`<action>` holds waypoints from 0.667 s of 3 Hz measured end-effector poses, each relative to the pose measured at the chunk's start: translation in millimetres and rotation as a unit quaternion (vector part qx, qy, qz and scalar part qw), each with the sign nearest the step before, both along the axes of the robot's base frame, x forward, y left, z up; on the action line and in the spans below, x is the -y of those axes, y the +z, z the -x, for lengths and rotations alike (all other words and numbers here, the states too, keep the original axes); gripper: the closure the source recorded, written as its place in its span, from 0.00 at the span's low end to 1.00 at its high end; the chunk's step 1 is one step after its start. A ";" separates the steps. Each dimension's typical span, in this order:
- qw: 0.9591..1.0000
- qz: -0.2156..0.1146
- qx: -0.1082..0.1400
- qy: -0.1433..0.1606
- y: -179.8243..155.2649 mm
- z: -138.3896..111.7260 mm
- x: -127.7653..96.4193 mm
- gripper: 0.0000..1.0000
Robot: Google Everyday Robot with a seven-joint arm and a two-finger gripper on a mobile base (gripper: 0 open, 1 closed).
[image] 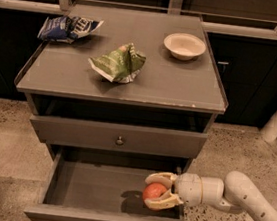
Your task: Pick apple from middle drawer and place on counter
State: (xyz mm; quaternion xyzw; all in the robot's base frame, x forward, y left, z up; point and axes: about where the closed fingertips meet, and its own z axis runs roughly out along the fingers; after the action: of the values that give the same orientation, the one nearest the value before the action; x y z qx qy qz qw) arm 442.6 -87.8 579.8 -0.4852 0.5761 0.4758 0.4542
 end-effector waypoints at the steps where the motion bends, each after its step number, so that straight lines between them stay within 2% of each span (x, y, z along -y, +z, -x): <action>1: 0.999 0.017 0.037 0.004 37.3 2.6 2.2 1.00; 2: 0.993 0.051 0.101 0.017 103.7 12.8 0.4 1.00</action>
Offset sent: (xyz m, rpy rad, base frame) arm -0.0221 -0.0033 0.1974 -0.2038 -0.3799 0.0586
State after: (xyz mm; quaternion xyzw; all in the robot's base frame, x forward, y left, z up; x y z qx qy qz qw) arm 429.8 -88.2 683.5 -0.5628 0.5423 0.4021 0.4769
